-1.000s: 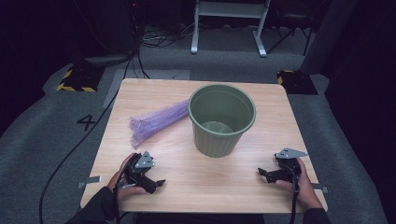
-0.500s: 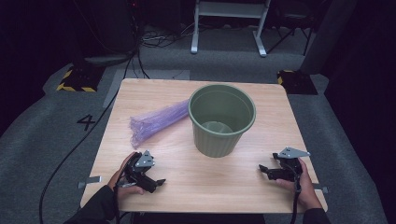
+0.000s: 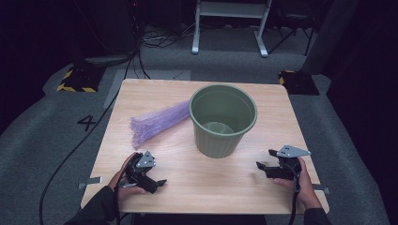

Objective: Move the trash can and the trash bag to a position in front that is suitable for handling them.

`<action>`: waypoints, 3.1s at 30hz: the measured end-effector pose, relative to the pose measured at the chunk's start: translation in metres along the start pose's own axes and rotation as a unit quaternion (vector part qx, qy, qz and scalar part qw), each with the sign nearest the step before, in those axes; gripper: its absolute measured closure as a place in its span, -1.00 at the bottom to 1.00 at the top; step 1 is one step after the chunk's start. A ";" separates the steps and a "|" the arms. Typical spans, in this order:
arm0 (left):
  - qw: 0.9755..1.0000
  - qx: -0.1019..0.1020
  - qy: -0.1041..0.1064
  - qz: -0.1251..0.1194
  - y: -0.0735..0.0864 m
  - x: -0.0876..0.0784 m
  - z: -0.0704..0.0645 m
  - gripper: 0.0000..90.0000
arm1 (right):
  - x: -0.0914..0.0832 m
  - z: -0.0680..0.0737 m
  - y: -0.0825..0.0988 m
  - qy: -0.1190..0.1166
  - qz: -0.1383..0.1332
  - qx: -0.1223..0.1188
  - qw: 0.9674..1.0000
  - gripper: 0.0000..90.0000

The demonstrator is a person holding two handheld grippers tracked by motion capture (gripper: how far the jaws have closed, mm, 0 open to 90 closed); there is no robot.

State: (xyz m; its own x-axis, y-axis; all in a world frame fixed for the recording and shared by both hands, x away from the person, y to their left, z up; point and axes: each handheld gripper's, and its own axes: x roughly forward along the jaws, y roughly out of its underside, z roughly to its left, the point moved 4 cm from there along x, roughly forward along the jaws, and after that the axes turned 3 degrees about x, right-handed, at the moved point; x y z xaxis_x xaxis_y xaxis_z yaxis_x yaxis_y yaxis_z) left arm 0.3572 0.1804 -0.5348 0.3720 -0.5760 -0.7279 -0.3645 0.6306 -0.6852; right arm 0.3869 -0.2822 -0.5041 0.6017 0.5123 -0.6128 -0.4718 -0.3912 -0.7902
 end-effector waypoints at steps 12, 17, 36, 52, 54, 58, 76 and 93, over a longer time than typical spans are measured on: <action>1.000 0.000 0.000 0.000 0.000 0.000 0.000 -1.00 | -0.002 0.016 -0.030 -0.007 -0.025 -0.028 0.999 -0.49; 1.000 0.000 0.000 0.000 0.000 0.000 0.000 -1.00 | -0.001 0.023 -0.040 -0.019 -0.032 -0.033 0.999 -0.49; 1.000 0.000 0.000 0.000 0.000 0.000 0.000 -1.00 | -0.010 0.026 -0.067 -0.015 -0.053 -0.044 0.998 -0.49; 1.000 0.000 0.000 -0.001 0.000 0.000 0.000 -1.00 | -0.028 0.025 -0.090 0.000 -0.069 -0.055 0.996 -0.48; 1.000 -0.001 0.001 -0.001 0.000 0.000 0.000 -1.00 | -0.032 0.027 -0.094 0.000 -0.073 -0.059 0.996 -0.48; 1.000 -0.001 0.001 -0.001 0.000 0.000 0.000 -1.00 | -0.037 0.028 -0.102 0.001 -0.082 -0.063 0.995 -0.48; 1.000 0.000 0.000 -0.001 0.000 0.000 0.001 -1.00 | -0.045 0.039 -0.123 -0.002 -0.086 -0.089 0.992 -0.50; 1.000 0.000 0.000 0.000 0.000 0.000 0.001 -1.00 | -0.054 0.052 -0.144 -0.012 -0.101 -0.111 0.989 -0.50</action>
State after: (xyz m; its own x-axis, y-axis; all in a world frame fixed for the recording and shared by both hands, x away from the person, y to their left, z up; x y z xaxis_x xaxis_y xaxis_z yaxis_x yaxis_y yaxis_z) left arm 0.3579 0.1803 -0.5347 0.3717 -0.5767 -0.7275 -0.3640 0.6303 -0.6857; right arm 0.3887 -0.2136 -0.3571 0.6521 0.6146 -0.4438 -0.1885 -0.4355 -0.8802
